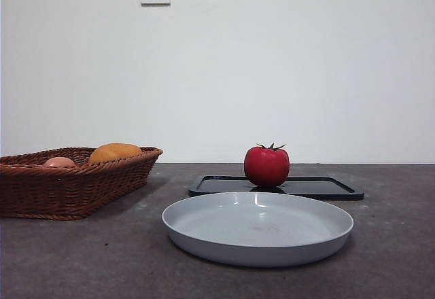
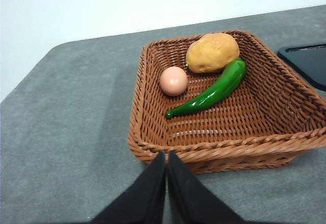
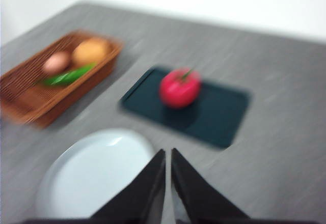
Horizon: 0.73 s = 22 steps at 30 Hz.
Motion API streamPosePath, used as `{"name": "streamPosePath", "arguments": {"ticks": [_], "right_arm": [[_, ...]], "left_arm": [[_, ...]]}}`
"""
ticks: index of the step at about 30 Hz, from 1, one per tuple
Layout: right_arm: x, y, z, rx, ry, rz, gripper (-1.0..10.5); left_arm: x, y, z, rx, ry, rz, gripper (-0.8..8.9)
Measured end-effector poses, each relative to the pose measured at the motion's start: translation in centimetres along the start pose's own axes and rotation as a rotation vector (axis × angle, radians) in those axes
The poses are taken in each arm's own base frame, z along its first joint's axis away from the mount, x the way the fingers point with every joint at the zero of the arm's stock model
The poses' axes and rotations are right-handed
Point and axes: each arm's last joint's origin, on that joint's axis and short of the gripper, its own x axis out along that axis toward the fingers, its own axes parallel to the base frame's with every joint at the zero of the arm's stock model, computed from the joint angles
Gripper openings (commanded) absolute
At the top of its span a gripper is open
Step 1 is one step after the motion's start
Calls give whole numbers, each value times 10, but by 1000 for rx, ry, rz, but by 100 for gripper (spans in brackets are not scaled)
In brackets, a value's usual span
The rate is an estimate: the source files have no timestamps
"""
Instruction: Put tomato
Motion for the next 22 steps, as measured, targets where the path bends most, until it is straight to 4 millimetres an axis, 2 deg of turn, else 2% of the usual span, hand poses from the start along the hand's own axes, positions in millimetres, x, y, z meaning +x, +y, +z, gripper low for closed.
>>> {"name": "streamPosePath", "arguments": {"ticks": [5,9,15,22], "right_arm": [[9,-12,-36,-39,-159,-97,7],[21,-18,-71,-60,-216,-128,7],[36,-26,-112,-77,-286,-212,6],[44,-31,-138,-49,-280,-312,7]], "left_arm": [[0,0,0,0,0,0,7],[0,0,0,0,0,0,7],[0,0,0,0,0,0,7],[0,0,0,0,0,0,7]]}}
